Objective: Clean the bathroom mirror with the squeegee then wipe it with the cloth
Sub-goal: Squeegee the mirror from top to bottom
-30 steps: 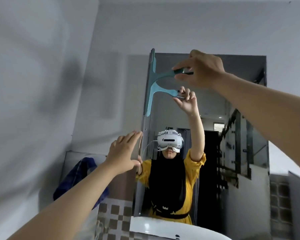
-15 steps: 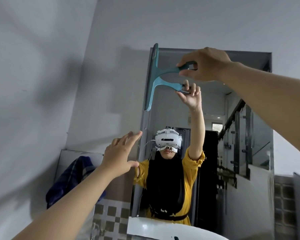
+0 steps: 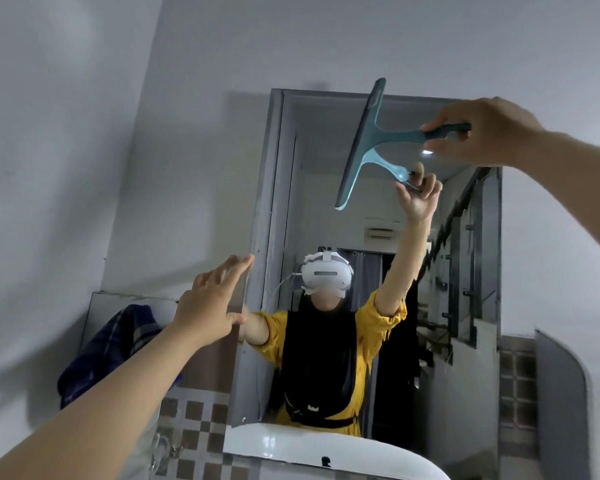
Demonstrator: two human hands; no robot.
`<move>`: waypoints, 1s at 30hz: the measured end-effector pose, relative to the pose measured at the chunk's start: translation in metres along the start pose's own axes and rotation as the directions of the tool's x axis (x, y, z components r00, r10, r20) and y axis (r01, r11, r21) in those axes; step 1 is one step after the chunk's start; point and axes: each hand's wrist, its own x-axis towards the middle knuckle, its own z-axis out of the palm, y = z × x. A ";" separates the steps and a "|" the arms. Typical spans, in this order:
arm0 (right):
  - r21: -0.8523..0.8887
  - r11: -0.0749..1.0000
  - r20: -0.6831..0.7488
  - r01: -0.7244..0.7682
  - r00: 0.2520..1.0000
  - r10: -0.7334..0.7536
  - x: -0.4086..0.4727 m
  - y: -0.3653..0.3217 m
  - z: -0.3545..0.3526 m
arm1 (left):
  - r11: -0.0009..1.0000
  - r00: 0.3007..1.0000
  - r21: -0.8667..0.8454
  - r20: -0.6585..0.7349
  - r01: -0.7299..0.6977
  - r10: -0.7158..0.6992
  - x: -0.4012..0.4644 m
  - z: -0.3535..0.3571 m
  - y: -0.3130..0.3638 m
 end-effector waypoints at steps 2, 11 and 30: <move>0.018 0.999 -0.007 -0.043 0.999 0.043 -0.011 0.016 -0.004 | 1.000 1.000 0.014 -0.002 0.015 -0.015 0.000 0.000 0.002; 0.006 0.983 -0.034 -0.183 0.983 0.183 -0.060 0.072 -0.021 | 0.998 0.998 0.023 0.008 0.056 -0.056 0.001 0.003 0.007; 0.088 0.921 -0.019 -0.378 0.924 0.381 -0.117 0.043 0.017 | 0.997 0.996 -0.027 0.053 0.078 -0.076 0.006 0.008 -0.001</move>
